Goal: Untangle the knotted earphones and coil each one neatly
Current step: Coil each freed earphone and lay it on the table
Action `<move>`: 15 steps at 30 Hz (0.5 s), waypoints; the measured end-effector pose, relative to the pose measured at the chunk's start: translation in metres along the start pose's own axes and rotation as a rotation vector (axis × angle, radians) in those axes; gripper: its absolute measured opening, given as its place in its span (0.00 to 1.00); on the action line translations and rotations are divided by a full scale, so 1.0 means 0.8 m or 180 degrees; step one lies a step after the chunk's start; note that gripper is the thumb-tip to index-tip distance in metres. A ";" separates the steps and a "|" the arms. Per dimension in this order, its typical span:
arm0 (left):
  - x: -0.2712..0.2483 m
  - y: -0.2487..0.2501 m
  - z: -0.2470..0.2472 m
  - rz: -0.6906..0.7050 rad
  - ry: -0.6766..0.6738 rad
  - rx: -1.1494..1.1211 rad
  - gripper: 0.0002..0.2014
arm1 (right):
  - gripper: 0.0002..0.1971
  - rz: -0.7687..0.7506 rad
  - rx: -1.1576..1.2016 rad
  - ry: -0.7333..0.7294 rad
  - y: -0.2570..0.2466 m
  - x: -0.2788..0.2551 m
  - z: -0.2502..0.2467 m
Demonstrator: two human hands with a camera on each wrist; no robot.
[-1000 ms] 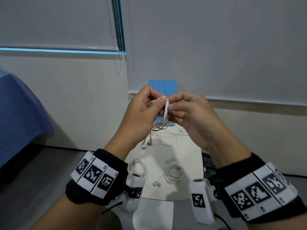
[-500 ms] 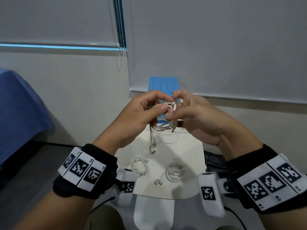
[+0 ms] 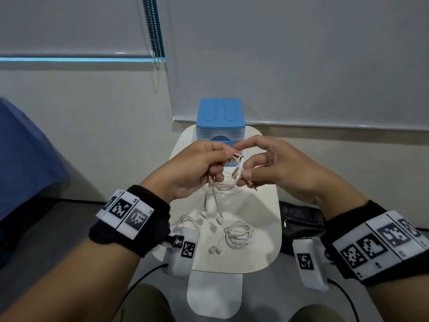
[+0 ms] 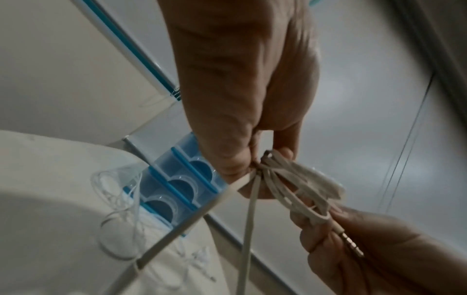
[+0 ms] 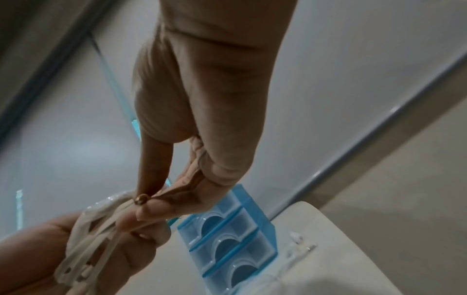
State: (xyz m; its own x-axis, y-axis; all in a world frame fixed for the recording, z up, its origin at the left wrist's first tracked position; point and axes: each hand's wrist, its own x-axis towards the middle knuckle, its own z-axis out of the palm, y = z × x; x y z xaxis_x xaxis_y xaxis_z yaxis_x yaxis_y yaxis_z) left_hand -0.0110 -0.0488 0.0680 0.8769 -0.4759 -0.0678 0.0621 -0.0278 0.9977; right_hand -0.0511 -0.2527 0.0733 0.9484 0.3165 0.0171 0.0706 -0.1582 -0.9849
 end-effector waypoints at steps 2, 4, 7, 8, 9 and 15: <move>0.012 -0.011 0.003 -0.0235 -0.0125 -0.0297 0.08 | 0.25 0.0216 0.0572 0.0034 0.016 -0.001 -0.009; 0.023 -0.025 0.004 -0.0435 -0.0171 -0.0242 0.09 | 0.23 0.0416 0.0834 0.0171 0.035 0.000 -0.016; 0.037 -0.047 0.002 -0.0714 -0.0125 0.0306 0.13 | 0.20 0.0674 0.0885 0.0398 0.064 0.002 -0.020; 0.041 -0.054 0.002 -0.0786 -0.0113 0.0528 0.13 | 0.20 0.0747 0.0809 0.0446 0.073 0.003 -0.020; 0.045 -0.062 0.002 -0.0848 -0.0095 0.0750 0.13 | 0.20 0.0816 0.0701 0.0478 0.082 0.005 -0.019; 0.057 -0.084 0.006 -0.0922 -0.0150 0.2280 0.11 | 0.15 0.1158 -0.0446 0.0463 0.122 0.016 -0.017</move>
State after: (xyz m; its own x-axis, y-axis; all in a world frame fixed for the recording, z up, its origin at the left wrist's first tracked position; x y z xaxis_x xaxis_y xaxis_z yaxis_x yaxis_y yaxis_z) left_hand 0.0224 -0.0730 -0.0018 0.8504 -0.3994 -0.3423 -0.0517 -0.7110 0.7012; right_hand -0.0275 -0.2766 -0.0202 0.9523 0.0827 -0.2937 -0.2454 -0.3642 -0.8984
